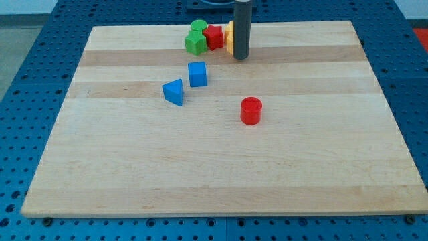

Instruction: Move the blue blocks diagonally top left to the red circle

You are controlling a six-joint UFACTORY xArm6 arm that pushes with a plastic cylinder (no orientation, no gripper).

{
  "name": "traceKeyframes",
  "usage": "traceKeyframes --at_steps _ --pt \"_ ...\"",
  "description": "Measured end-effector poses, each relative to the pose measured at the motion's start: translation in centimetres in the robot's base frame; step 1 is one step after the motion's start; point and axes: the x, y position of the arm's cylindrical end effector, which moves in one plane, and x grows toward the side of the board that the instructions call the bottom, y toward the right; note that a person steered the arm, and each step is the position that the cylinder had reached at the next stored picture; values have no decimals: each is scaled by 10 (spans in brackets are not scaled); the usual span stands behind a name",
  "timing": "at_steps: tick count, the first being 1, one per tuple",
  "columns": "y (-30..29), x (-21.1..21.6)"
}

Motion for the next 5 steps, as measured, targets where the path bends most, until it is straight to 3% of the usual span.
traceKeyframes --at_steps 2,5 --pt "-48 7" --pt "-80 68"
